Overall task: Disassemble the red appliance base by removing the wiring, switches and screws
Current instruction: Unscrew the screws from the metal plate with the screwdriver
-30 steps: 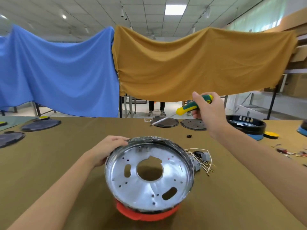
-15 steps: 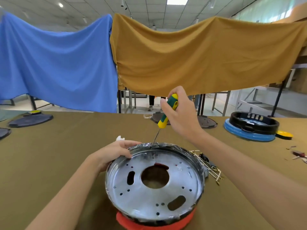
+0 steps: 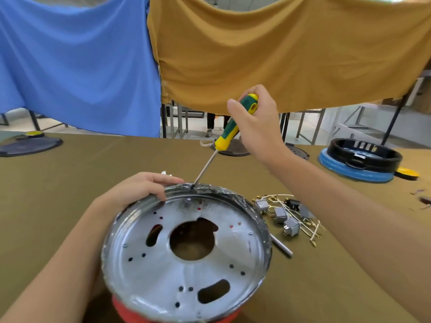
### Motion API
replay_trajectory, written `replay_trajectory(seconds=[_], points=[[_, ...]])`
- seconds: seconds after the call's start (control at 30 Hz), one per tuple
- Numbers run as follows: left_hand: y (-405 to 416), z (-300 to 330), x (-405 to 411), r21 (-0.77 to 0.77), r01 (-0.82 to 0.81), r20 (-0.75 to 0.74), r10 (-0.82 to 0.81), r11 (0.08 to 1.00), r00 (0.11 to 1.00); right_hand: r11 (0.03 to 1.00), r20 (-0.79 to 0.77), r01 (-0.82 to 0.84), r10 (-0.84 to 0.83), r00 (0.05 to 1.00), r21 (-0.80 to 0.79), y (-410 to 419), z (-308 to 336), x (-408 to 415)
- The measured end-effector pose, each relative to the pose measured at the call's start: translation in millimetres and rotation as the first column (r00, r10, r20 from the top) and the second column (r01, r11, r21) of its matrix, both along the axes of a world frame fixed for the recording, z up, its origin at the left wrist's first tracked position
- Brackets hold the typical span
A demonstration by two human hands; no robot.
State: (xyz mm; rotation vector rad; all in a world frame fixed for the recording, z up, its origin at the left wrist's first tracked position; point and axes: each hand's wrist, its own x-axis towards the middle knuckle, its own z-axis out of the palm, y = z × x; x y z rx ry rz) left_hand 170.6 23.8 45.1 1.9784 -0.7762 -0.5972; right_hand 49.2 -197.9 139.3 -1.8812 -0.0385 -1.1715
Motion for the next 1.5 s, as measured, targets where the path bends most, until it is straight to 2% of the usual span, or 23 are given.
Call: replay_trajectory(seconds=[0.13, 0.23, 0.37, 0.5, 0.57, 0.67, 0.7, 0.77, 0.97, 1.07, 1.2, 1.4, 1.47, 1.5], points=[[-27.9, -7.5, -10.1, -0.103, -0.069, -0.157, 0.052, 0.992, 0.986, 0.999, -0.020, 0.026, -0.026, 0.999, -0.027, -1.6, 4.9, -4.4], [-47.9, -14.9, -16.5, -0.098, -0.089, -0.156, 0.073, 0.991, 0.985, 0.998, -0.027, 0.045, -0.046, 0.999, -0.046, -6.0, 8.2, -5.6], [-53.1, -20.6, -14.8, -0.123, -0.010, -0.207, -0.016, 0.992, 0.978, 0.991, -0.023, 0.073, -0.076, 0.997, -0.109, -12.0, 0.6, -5.8], [-61.1, -20.5, -9.8, -0.095, 0.152, -0.296, -0.174, 0.984, 0.939, 0.989, -0.016, 0.067, -0.070, 0.997, -0.135, -13.8, -7.0, -3.5], [-56.4, -24.5, -10.3, -0.190, 0.131, -0.345, -0.191, 0.973, 0.919, 0.986, 0.004, 0.061, -0.061, 0.998, -0.157, -14.1, -6.7, -2.5], [-44.5, -35.3, -20.2, -0.450, 0.064, -0.515, -0.318, 0.891, 0.796, 0.976, -0.020, 0.036, -0.042, 0.999, -0.216, -14.1, -7.7, -0.6], [-43.2, -37.3, -23.1, -0.494, 0.054, -0.534, -0.352, 0.868, 0.768, 0.972, -0.032, 0.032, -0.040, 0.999, -0.233, -13.9, -8.8, 0.3], [-46.9, -37.6, -23.9, -0.528, 0.055, -0.525, -0.376, 0.848, 0.764, 0.968, -0.041, 0.032, -0.044, 0.998, -0.248, -13.2, -10.6, 2.2], [-40.7, -35.2, -15.6, -0.532, -0.025, -0.485, -0.280, 0.847, 0.828, 0.973, -0.010, 0.022, -0.025, 1.000, -0.231, -7.0, -8.6, 6.2], [-42.5, -40.1, -15.5, -0.488, 0.015, -0.485, -0.285, 0.873, 0.827, 0.972, -0.009, 0.010, -0.013, 1.000, -0.235, -3.9, -8.8, 9.3], [-43.3, -43.0, -13.9, -0.509, 0.039, -0.510, -0.338, 0.860, 0.791, 0.970, -0.025, 0.021, -0.028, 0.999, -0.240, -3.7, -13.8, 13.7], [-43.0, -47.2, -8.6, -0.493, 0.115, -0.482, -0.380, 0.863, 0.789, 0.967, -0.045, 0.025, -0.038, 0.998, -0.255, -6.0, -16.2, 17.5], [-45.1, -41.8, -7.5, -0.465, 0.114, -0.473, -0.355, 0.878, 0.806, 0.967, -0.055, 0.015, -0.030, 0.998, -0.254, -6.0, -15.5, 18.4], [-45.6, -37.5, -6.6, -0.420, 0.112, -0.441, -0.310, 0.901, 0.842, 0.966, -0.063, 0.011, -0.028, 0.998, -0.257, -6.0, -15.1, 19.2]])
